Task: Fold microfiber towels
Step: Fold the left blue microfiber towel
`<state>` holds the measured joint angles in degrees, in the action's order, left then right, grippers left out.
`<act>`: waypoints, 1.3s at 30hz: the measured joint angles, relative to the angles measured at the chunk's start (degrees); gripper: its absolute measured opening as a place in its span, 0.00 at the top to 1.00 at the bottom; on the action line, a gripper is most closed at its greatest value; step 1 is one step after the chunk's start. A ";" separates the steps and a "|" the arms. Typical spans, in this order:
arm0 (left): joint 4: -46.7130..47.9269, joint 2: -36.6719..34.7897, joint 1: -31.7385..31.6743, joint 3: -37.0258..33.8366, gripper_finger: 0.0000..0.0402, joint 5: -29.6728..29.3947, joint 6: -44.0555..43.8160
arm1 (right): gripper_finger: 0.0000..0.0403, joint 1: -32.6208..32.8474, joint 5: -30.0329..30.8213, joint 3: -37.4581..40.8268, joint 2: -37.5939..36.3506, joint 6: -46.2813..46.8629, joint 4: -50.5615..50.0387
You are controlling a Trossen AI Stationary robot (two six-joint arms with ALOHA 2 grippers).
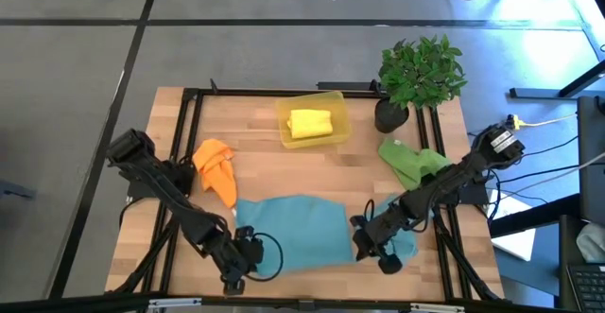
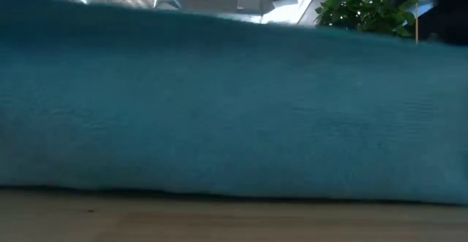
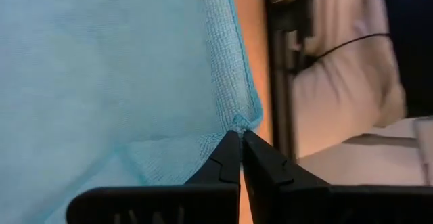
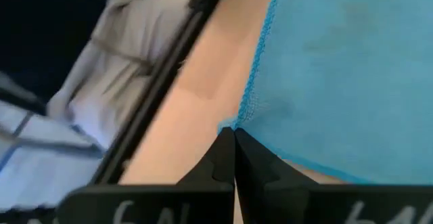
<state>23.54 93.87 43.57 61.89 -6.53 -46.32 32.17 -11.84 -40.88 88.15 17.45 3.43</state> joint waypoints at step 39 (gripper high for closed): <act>26.90 -1.40 -13.33 -3.30 1.00 -14.82 0.33 | 1.00 -19.39 12.16 0.10 6.37 -4.14 -7.55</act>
<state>50.44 92.47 30.25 58.59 -21.35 -45.99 12.78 0.32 -40.78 94.52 13.31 -4.12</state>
